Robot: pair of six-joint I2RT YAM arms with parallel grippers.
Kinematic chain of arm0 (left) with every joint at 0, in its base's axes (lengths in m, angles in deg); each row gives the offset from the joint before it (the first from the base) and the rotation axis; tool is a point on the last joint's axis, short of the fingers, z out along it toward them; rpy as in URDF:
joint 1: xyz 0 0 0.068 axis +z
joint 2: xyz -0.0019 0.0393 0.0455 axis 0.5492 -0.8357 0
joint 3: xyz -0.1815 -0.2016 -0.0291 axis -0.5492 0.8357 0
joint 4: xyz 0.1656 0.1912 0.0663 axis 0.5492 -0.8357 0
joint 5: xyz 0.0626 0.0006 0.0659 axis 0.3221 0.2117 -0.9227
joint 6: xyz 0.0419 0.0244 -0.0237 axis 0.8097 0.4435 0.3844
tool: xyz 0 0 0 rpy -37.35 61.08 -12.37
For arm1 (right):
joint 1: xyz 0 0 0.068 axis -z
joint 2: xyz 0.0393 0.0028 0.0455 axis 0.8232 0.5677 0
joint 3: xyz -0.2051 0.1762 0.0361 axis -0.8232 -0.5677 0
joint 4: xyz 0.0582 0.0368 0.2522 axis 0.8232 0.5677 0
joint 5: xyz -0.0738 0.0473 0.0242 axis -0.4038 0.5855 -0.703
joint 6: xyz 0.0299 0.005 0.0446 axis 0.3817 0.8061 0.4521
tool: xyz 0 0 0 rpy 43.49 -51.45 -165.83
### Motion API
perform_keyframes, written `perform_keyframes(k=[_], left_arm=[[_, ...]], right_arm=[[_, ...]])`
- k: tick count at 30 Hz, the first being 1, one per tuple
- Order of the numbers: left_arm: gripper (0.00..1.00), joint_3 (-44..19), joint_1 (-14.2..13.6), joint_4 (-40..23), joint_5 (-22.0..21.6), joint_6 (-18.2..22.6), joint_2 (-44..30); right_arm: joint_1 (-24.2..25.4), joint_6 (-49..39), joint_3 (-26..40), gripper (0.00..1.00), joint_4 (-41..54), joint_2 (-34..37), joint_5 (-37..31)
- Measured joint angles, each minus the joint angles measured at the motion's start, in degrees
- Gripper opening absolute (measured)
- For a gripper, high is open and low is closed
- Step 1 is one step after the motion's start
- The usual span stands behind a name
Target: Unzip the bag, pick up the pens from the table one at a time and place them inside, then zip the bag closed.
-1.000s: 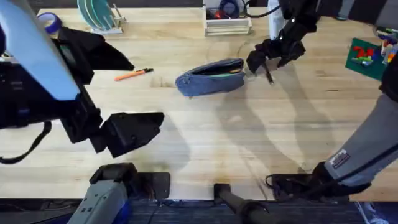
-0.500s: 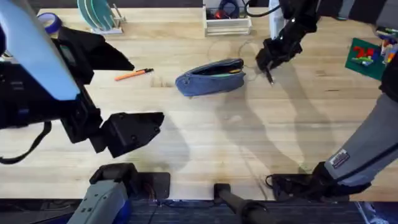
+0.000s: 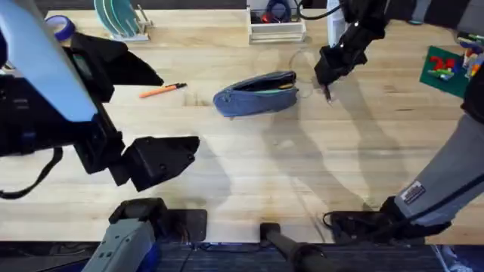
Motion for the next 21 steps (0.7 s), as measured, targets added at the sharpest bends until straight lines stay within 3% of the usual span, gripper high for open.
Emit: perform_keyframes(k=[8, 15, 21], left_arm=[[0.994, 0.0, 0.0, 0.0, 0.0, 0.0, 0.0], [0.994, 0.0, 0.0, 0.0, 0.0, 0.0, 0.0], [0.994, 0.0, 0.0, 0.0, 0.0, 0.0, 0.0]], right_arm=[[-0.7, 0.0, -0.3, 0.031, 0.4, -1.7, -0.2], [-1.7, -2.4, -0.4, 0.031, 1.2, -9.8, -0.2], [-3.3, -10.8, -0.4, 0.031, 1.6, -17.1, 0.3]])
